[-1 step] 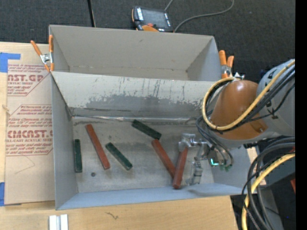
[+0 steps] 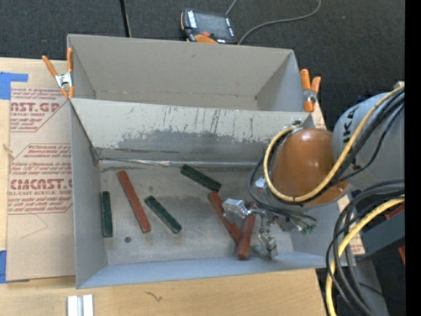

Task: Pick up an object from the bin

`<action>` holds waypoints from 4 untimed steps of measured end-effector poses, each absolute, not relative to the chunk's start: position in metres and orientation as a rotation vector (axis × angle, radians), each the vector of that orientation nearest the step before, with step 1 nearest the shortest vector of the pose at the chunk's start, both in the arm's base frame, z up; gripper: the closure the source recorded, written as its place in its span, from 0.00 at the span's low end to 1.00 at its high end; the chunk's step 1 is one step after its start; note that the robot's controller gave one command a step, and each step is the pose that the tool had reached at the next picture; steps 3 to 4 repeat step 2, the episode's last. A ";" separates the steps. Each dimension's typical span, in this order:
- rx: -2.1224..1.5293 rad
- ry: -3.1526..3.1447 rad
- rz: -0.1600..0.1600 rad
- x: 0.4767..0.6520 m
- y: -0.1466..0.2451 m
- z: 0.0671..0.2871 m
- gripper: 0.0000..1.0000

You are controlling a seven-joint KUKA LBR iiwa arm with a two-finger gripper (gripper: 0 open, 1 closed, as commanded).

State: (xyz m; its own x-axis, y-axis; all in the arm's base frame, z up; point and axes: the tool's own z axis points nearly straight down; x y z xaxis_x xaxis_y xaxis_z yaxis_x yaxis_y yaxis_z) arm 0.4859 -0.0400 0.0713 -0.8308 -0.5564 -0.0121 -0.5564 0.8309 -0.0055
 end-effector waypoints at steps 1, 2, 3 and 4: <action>-0.911 3.007 -0.001 0.483 -0.041 0.071 1.00; -1.243 2.878 -0.005 0.492 -0.067 0.225 1.00; -1.243 2.878 -0.005 0.492 -0.067 0.225 1.00; -1.243 2.878 -0.005 0.492 -0.067 0.225 1.00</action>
Offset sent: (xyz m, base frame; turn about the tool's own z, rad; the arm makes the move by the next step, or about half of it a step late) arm 0.0000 0.0000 0.0000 0.0000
